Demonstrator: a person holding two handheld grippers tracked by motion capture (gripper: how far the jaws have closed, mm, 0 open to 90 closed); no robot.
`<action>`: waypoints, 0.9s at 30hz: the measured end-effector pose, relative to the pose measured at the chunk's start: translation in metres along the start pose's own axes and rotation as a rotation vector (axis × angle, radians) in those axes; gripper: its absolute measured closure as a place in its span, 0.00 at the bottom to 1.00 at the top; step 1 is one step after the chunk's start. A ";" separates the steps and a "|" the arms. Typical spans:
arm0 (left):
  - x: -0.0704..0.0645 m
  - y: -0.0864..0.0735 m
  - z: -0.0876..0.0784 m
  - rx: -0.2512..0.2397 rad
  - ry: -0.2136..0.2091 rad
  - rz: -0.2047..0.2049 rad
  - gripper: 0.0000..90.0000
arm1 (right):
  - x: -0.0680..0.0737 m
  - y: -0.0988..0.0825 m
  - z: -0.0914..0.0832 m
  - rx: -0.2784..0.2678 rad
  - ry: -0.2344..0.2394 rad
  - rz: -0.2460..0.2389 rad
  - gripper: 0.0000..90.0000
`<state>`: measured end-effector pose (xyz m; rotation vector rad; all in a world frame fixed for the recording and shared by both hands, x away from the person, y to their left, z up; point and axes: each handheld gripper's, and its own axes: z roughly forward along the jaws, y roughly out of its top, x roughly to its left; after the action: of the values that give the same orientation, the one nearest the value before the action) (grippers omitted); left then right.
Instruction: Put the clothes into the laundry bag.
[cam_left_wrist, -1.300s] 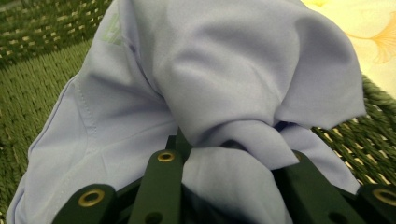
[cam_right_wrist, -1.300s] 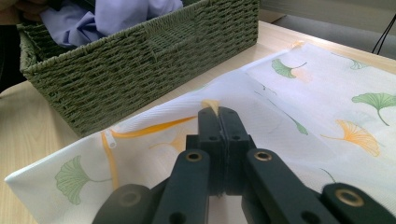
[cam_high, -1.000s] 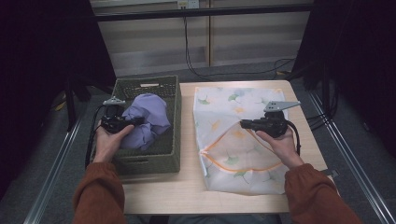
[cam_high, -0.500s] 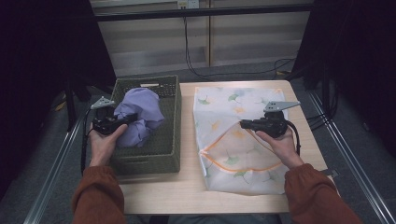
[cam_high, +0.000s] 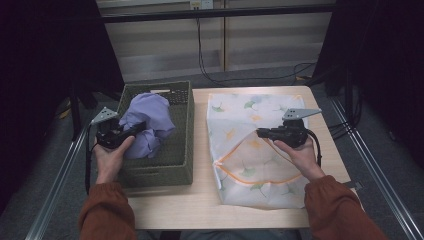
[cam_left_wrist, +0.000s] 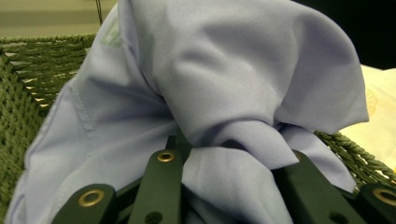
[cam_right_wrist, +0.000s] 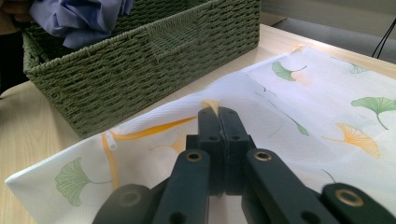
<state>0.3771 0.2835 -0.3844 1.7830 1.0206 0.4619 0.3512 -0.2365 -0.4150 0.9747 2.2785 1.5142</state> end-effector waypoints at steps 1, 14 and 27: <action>0.000 0.000 -0.001 -0.002 0.000 -0.001 0.81 | 0.000 0.000 0.000 -0.001 0.000 0.002 1.00; -0.005 0.013 -0.020 -0.157 -0.009 -0.027 0.81 | 0.000 0.000 -0.003 -0.008 -0.002 -0.002 1.00; -0.017 0.020 -0.029 -0.208 0.000 0.007 0.81 | 0.001 0.000 -0.001 -0.006 0.005 0.003 1.00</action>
<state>0.3556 0.2830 -0.3519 1.6021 0.9313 0.5515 0.3497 -0.2368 -0.4144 0.9740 2.2753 1.5250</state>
